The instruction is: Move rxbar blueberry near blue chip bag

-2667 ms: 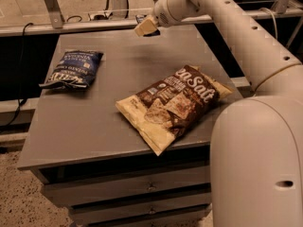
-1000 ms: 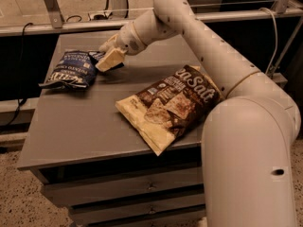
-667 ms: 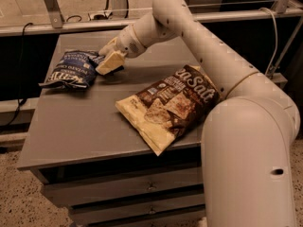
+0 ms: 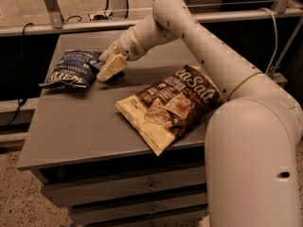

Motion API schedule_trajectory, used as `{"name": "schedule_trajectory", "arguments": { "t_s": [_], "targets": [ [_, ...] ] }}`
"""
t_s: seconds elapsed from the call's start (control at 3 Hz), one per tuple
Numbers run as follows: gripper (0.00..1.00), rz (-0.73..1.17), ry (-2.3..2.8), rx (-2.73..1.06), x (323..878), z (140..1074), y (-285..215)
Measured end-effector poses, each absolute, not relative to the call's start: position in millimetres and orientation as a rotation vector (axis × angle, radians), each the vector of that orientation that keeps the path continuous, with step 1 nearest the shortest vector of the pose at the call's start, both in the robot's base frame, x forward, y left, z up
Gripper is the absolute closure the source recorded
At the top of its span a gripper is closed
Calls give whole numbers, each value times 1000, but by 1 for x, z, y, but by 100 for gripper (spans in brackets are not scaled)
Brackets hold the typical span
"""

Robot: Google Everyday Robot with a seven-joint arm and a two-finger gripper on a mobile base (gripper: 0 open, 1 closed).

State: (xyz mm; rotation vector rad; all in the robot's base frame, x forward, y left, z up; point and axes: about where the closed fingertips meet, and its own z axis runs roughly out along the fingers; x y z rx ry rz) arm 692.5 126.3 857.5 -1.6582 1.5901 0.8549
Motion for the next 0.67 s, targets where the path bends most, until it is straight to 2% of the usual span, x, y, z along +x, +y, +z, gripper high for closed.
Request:
{"name": "schedule_trajectory", "arguments": {
  "t_s": [0.33, 0.67],
  "targets": [
    [0, 854, 1589, -1659, 692, 858, 125],
    [0, 784, 1605, -1625, 706, 869, 106]
  ]
}}
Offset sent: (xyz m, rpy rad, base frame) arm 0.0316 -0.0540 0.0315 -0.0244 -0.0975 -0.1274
